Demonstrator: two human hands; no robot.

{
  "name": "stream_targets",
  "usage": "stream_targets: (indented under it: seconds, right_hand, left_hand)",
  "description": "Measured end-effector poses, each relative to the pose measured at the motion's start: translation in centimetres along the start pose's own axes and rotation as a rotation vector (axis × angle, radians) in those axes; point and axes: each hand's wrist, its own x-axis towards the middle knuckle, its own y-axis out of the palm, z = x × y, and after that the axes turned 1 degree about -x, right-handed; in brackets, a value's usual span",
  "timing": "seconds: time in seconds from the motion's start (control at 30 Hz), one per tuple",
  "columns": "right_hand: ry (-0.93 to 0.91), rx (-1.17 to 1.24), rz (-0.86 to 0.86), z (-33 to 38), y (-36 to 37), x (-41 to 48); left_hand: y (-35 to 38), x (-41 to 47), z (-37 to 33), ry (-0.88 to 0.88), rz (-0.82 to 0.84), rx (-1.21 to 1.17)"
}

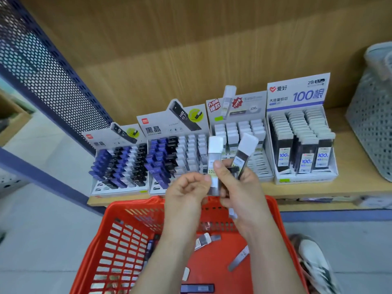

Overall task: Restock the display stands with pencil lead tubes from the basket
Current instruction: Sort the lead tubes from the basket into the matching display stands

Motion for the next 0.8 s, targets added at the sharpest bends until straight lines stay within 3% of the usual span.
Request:
stream_targets:
  seconds: [0.1, 0.2, 0.33, 0.4, 0.5, 0.6, 0.8]
  right_hand:
    - [-0.021, -0.12, -0.024, 0.8, -1.3, 0.0]
    - [-0.039, -0.14, 0.005, 1.6, -2.7, -0.1]
    - [-0.023, -0.178, 0.08, 1.9, -3.8, -0.3]
    - [-0.02, -0.113, -0.024, 1.8, -4.6, -0.1]
    - [-0.016, 0.178, -0.271, 1.4, -6.3, 0.0]
    - [-0.008, 0.371, -0.438, 0.9, -7.7, 0.1]
    - [0.019, 0.445, -0.455, 0.4, -7.9, 0.4]
  left_hand:
    - [0.2, 0.3, -0.7, 0.036, 0.061, 0.208]
    - [0.8, 1.6, -2.8, 0.081, 0.137, 0.24]
    - [2.2, 3.7, -5.6, 0.156, 0.414, 0.467]
    - [3.0, 5.2, -6.3, 0.182, 0.392, 0.536]
    - [4.0, 8.4, -6.2, 0.235, 0.271, 0.514]
    - [6.0, 10.9, -4.7, 0.309, 0.272, 0.604]
    - [10.1, 12.0, -0.7, 0.465, 0.321, 0.786]
